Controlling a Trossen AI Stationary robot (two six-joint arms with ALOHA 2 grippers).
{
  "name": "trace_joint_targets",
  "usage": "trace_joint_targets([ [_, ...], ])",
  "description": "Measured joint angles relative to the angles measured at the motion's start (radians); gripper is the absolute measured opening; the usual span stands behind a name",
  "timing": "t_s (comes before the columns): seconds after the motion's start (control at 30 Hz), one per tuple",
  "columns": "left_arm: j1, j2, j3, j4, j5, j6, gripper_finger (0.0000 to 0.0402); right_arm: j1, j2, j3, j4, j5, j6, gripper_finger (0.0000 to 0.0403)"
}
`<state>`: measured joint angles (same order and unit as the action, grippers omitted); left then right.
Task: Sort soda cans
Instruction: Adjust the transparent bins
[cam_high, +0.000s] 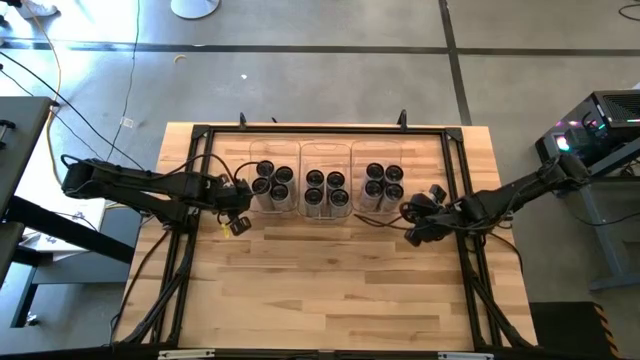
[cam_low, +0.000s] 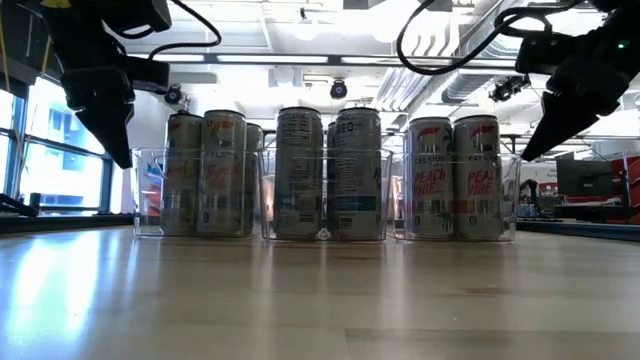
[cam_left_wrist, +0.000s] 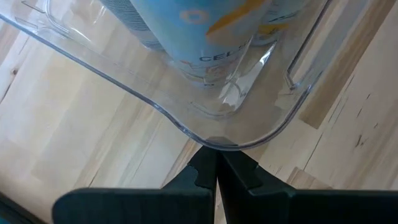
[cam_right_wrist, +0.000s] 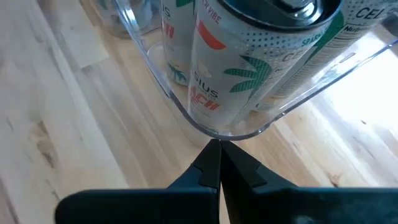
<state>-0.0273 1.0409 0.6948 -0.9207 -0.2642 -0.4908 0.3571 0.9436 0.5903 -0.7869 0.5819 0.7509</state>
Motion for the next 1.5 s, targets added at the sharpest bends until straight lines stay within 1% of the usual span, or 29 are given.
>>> trace_joint_targets([
  [0.23, 0.000, 0.000, -0.003, 0.008, -0.007, -0.006, 0.0000, -0.015, 0.000, 0.000, 0.032, 0.012, -0.051, 0.0000],
  [0.33, 0.000, 0.000, -0.002, 0.003, -0.009, -0.034, 0.0000, -0.012, -0.002, 0.008, 0.034, 0.024, -0.053, 0.0000],
  [0.5, 0.000, -0.018, 0.057, -0.070, -0.004, -0.086, 0.0000, 0.028, -0.002, 0.077, 0.014, 0.020, -0.059, 0.0000],
  [0.57, 0.000, -0.035, 0.088, -0.091, -0.003, -0.109, 0.0000, 0.056, -0.003, 0.100, 0.033, 0.000, -0.080, 0.0000],
  [0.63, 0.000, -0.056, 0.118, -0.098, 0.022, -0.126, 0.0000, 0.088, 0.006, 0.109, 0.109, -0.046, -0.129, 0.0000],
  [0.7, -0.012, -0.075, 0.132, -0.103, 0.060, -0.129, 0.0000, 0.121, 0.034, 0.108, 0.235, -0.085, -0.200, 0.0000],
  [0.77, -0.040, -0.092, 0.140, -0.077, 0.078, -0.130, 0.0000, 0.148, 0.091, 0.102, 0.380, -0.118, -0.270, 0.0000],
  [0.9, -0.126, -0.105, 0.140, -0.016, 0.067, -0.169, 0.0000, 0.166, 0.247, 0.101, 0.645, -0.136, -0.363, 0.0000],
  [0.97, -0.188, -0.098, 0.140, 0.036, 0.041, -0.194, 0.0000, 0.162, 0.334, 0.105, 0.753, -0.140, -0.398, 0.0000],
  [1.03, -0.255, -0.081, 0.140, 0.097, 0.004, -0.212, 0.0000, 0.151, 0.422, 0.129, 0.808, -0.143, -0.425, 0.0000],
  [1.1, -0.318, -0.059, 0.139, 0.156, -0.044, -0.255, 0.0000, 0.137, 0.506, 0.175, 0.839, -0.126, -0.446, 0.0000],
  [1.2, -0.396, -0.015, 0.138, 0.229, -0.127, -0.325, 0.0000, 0.116, 0.625, 0.249, 0.837, -0.075, -0.477, 0.0000],
  [1.33, -0.491, 0.096, 0.136, 0.287, -0.240, -0.347, 0.0000, 0.087, 0.746, 0.336, 0.839, -0.024, -0.505, 0.0000],
  [1.5, -0.581, 0.284, 0.136, 0.324, -0.405, -0.374, 0.0000, 0.054, 0.860, 0.398, 0.833, 0.044, -0.535, 0.0000],
])
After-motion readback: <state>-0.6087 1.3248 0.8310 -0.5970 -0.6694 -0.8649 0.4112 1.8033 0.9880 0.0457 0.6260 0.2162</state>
